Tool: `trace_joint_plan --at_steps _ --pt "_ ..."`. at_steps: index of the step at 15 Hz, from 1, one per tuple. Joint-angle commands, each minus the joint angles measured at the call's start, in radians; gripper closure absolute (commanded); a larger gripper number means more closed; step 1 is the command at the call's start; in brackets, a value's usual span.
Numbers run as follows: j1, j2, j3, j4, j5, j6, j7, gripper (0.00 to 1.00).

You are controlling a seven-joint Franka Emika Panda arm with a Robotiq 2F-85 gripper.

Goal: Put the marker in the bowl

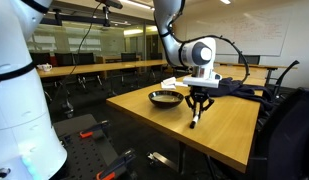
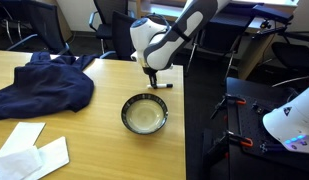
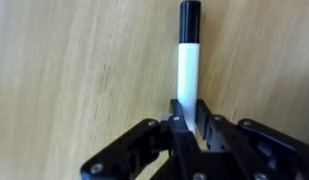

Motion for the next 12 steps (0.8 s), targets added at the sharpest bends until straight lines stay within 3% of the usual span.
trace_joint_plan --at_steps 1,7,12 --pt "-0.005 -0.039 0.022 -0.014 0.008 -0.025 0.044 0.95" --pt "0.055 -0.24 0.031 -0.099 -0.033 0.0 0.113 0.95" --pt "0.094 -0.35 0.09 -0.119 0.006 -0.009 0.087 0.95"
